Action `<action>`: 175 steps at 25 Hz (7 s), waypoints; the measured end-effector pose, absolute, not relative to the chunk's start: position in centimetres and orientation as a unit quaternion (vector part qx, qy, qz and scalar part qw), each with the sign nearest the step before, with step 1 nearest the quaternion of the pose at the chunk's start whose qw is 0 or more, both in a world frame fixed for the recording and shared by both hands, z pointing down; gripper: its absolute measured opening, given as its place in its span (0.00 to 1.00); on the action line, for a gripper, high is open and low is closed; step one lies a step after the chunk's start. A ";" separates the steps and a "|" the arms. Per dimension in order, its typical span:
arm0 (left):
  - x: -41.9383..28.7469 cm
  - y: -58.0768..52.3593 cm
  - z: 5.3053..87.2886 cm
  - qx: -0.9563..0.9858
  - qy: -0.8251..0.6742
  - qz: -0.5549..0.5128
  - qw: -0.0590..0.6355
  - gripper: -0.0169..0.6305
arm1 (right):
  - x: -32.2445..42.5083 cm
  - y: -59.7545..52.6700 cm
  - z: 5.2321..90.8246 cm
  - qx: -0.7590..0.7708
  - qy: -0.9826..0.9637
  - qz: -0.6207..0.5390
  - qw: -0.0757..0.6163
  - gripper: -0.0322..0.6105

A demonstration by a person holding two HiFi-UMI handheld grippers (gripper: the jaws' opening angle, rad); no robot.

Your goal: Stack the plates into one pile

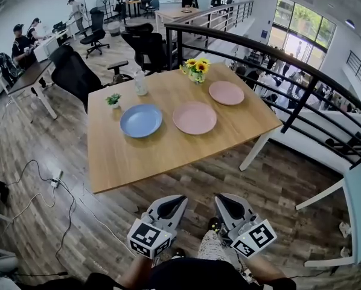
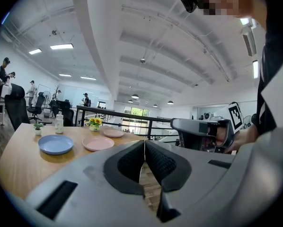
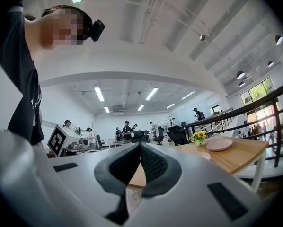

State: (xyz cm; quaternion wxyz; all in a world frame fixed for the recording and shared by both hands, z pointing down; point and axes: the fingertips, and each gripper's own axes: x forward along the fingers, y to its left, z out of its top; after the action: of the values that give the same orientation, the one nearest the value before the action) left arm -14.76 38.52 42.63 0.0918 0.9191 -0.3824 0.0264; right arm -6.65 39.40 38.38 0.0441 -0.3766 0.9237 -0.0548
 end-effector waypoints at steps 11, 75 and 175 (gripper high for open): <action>-11.4 32.1 42.1 0.910 -0.403 0.045 0.083 0.05 | -2.8 31.9 38.4 -0.358 0.930 -0.064 0.060 0.05; -2.6 -0.5 43.6 0.879 -0.457 0.089 0.101 0.05 | 8.7 -0.7 42.0 -0.337 0.934 -0.116 0.013 0.10; -6.1 -18.6 56.9 0.733 -0.601 0.113 0.298 0.23 | 14.9 -24.3 56.6 -0.389 0.869 -0.258 -0.161 0.25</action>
State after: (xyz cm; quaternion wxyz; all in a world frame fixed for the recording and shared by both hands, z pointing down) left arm -6.06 -18.60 56.91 0.2979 0.7333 -0.6005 0.1133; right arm 14.92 -24.35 56.60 -0.1614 -0.3891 0.8694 -0.2582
